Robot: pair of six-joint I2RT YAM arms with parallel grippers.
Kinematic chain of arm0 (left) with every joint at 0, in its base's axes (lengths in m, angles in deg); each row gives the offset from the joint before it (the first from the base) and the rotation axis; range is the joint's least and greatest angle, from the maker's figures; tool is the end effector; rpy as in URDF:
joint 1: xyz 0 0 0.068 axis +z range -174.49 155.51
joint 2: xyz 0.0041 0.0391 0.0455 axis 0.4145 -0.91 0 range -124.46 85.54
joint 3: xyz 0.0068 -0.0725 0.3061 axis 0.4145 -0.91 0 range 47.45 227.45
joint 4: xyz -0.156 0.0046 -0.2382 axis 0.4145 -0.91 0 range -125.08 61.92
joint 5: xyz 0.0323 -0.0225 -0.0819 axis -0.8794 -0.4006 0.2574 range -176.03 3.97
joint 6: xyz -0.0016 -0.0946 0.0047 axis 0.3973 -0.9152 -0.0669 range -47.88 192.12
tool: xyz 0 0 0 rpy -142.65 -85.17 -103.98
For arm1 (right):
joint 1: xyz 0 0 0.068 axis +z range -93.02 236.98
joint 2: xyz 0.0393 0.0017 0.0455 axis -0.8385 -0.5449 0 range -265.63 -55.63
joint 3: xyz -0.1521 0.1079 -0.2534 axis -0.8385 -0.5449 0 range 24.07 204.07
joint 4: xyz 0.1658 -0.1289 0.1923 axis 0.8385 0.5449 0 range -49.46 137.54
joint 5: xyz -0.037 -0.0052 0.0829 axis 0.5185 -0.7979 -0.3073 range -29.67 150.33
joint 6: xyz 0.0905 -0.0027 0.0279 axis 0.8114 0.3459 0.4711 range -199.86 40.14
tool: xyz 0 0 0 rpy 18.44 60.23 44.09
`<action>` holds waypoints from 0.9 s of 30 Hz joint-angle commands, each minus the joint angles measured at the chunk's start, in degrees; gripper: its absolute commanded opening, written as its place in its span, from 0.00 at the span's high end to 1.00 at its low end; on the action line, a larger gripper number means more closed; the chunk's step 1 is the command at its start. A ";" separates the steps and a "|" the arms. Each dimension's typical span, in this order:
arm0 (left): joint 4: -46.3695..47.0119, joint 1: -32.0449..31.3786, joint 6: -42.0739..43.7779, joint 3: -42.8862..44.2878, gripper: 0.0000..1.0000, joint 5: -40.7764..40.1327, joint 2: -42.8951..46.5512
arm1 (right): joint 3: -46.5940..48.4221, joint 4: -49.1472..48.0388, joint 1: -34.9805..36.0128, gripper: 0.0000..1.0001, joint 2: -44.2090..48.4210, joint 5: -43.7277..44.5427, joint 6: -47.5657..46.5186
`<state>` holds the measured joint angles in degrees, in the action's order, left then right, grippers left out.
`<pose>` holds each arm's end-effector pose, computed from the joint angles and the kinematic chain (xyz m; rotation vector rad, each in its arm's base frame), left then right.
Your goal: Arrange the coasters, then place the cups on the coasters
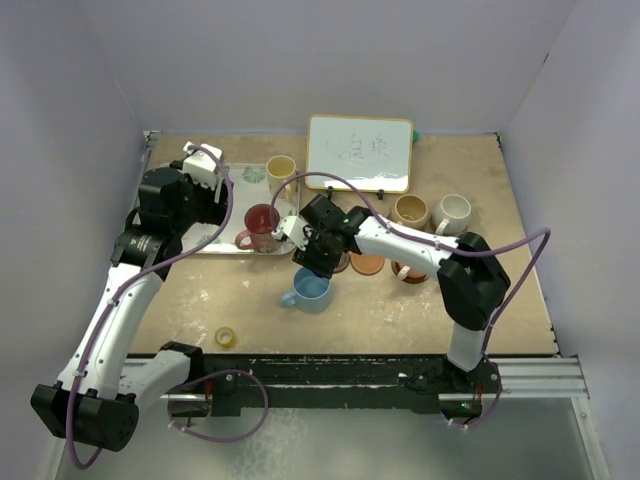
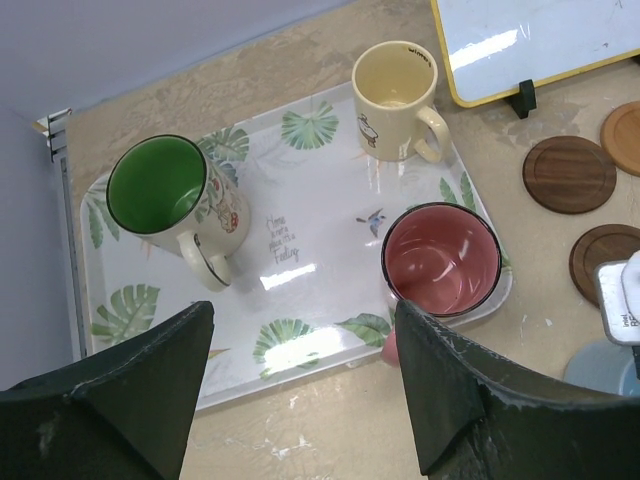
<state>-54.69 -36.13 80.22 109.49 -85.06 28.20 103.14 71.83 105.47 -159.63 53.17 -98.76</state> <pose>0.2605 -0.0551 0.3943 0.3460 1.9228 -0.0573 0.2919 0.3460 0.2200 -1.4719 2.1194 0.3558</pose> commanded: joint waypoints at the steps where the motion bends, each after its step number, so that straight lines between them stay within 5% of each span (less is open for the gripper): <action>1: 1.68 0.39 -0.16 0.63 0.30 -0.68 0.80 | 1.99 1.22 0.98 0.50 -0.51 1.63 1.04; 21: 2.01 0.48 0.37 0.11 0.30 -1.78 0.88 | 5.32 5.26 1.96 0.97 -0.79 1.36 -2.25; 27: 1.89 0.48 0.43 0.42 0.30 -1.72 0.81 | 6.53 10.24 1.96 1.00 3.69 -0.40 -5.51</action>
<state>-54.71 -36.13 80.26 109.47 -86.46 28.20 105.91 77.95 107.33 -162.26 55.09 -101.78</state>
